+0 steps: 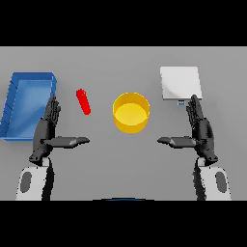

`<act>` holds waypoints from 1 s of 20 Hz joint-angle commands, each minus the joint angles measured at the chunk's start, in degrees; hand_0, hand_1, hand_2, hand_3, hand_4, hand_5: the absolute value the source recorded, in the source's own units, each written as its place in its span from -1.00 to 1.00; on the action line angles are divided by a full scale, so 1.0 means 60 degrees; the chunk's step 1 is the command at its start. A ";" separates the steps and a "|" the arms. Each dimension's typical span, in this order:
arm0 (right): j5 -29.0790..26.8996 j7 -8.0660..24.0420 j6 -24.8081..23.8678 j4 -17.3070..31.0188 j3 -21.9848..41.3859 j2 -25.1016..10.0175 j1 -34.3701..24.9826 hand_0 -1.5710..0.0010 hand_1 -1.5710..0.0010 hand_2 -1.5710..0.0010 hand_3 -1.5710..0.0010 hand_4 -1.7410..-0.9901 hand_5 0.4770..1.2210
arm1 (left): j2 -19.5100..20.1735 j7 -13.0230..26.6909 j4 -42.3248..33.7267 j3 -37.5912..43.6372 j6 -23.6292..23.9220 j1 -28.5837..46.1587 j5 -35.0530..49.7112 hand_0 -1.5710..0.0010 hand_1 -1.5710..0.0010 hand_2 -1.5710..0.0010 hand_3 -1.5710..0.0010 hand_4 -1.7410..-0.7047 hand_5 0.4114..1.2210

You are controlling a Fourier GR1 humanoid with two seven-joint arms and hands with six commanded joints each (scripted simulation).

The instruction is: Pick up the red beaker and tilt it to pour out 1 green nut into yellow bowl. Pick up the yellow bowl and place it on the metallic measuring scale.

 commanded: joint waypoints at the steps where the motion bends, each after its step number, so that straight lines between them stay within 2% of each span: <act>1: 0.0003 0.0003 -0.0014 0.0003 0.0006 0.0010 -0.0007 1.00 1.00 1.00 1.00 0.78 -0.73 | -0.0020 -0.0014 -0.0018 -0.0022 0.0013 0.0023 -0.0010 1.00 1.00 1.00 1.00 0.16 -0.39; 6: 0.0114 0.0026 -0.0121 -0.0030 0.0094 0.0110 -0.0031 1.00 1.00 1.00 1.00 0.78 -0.73 | -0.0177 -0.0025 -0.0283 -0.0257 0.0110 0.0251 -0.0200 1.00 1.00 1.00 1.00 0.16 -0.39; 7: 0.1209 -0.0589 -0.0397 -0.0370 0.0516 -0.0313 0.0255 1.00 1.00 1.00 1.00 0.78 -0.73 | 0.0076 -0.0259 -0.0820 -0.0680 0.0017 0.0670 -0.0707 1.00 1.00 1.00 1.00 0.16 -0.39; 8: 0.1858 -0.0978 -0.0527 -0.0653 0.0824 -0.0508 0.0533 1.00 1.00 1.00 1.00 0.78 -0.73 | 0.0281 -0.0318 -0.1360 -0.0943 -0.0070 0.1045 -0.0990 1.00 1.00 1.00 1.00 0.15 -0.39; 10: 0.2636 -0.0946 -0.0744 -0.0948 0.1170 -0.0635 0.0723 1.00 1.00 1.00 1.00 0.80 -0.73 | 0.0328 0.0064 -0.1923 -0.1355 -0.0055 0.1354 -0.1431 1.00 1.00 1.00 1.00 0.16 -0.38; 14: 0.2631 -0.0757 -0.0607 -0.1295 0.1353 -0.0553 0.0807 1.00 1.00 1.00 1.00 0.66 -0.67 | 0.0461 0.0715 -0.2057 -0.1482 -0.0157 0.1405 -0.1584 1.00 1.00 1.00 1.00 0.16 -0.40; 15: 0.2573 -0.0802 -0.0533 -0.1298 0.1330 -0.0606 0.0820 1.00 1.00 1.00 1.00 0.62 -0.65 | 0.0449 0.0693 -0.2025 -0.1534 -0.0173 0.1410 -0.1632 1.00 1.00 1.00 1.00 0.17 -0.41; 17: 0.2450 -0.0910 -0.0396 -0.1315 0.1355 -0.0602 0.0925 1.00 1.00 1.00 1.00 0.54 -0.60 | 0.0435 0.0841 -0.1441 -0.1405 -0.0142 0.1023 -0.1651 1.00 1.00 1.00 1.00 0.17 -0.42; 18: 0.2233 -0.0655 -0.0270 -0.1245 0.1246 -0.0633 0.0761 1.00 1.00 1.00 1.00 0.49 -0.60 | 0.0481 0.0937 -0.1231 -0.1291 -0.0149 0.0685 -0.1611 1.00 1.00 1.00 1.00 0.17 -0.42; 20: 0.2081 -0.0687 -0.0183 -0.1313 0.1225 -0.0618 0.0739 1.00 1.00 1.00 1.00 0.45 -0.60 | 0.0515 0.0917 -0.0515 -0.1052 -0.0207 0.0232 -0.1466 1.00 1.00 1.00 1.00 0.13 -0.42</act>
